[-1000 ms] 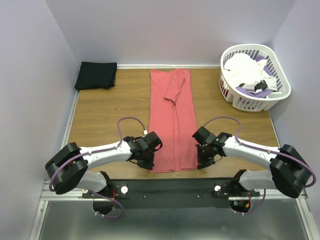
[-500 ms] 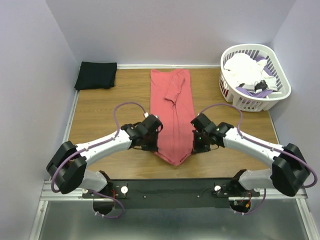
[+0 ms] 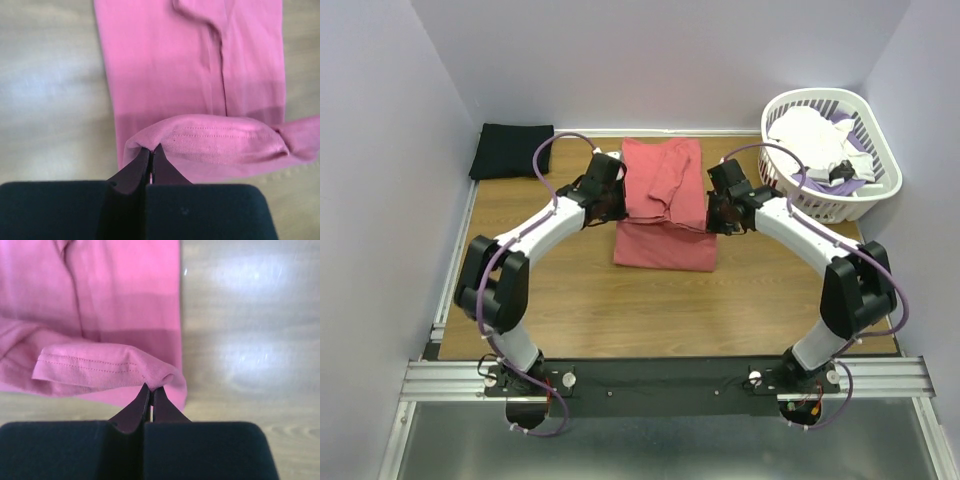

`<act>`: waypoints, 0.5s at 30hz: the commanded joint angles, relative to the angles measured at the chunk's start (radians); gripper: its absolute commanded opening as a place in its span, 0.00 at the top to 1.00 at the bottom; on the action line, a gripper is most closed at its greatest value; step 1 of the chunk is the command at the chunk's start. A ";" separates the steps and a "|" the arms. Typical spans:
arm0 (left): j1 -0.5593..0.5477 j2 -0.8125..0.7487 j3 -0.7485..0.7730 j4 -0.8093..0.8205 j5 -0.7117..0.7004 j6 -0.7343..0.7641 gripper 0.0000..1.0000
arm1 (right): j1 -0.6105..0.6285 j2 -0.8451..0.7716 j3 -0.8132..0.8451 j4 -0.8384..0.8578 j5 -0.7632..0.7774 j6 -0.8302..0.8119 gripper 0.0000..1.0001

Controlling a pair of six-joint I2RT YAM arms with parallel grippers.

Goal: Fold and stack the t-shirts
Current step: Fold the tshirt

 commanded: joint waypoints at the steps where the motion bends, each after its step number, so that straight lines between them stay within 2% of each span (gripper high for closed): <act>1: 0.037 0.109 0.094 0.060 0.025 0.076 1.00 | -0.034 0.087 0.076 0.052 0.038 -0.076 1.00; 7: 0.063 0.204 0.174 0.094 0.017 0.087 1.00 | -0.087 0.194 0.153 0.090 0.024 -0.111 1.00; 15: 0.086 0.267 0.177 0.143 0.025 0.058 1.00 | -0.103 0.284 0.228 0.124 -0.003 -0.128 1.00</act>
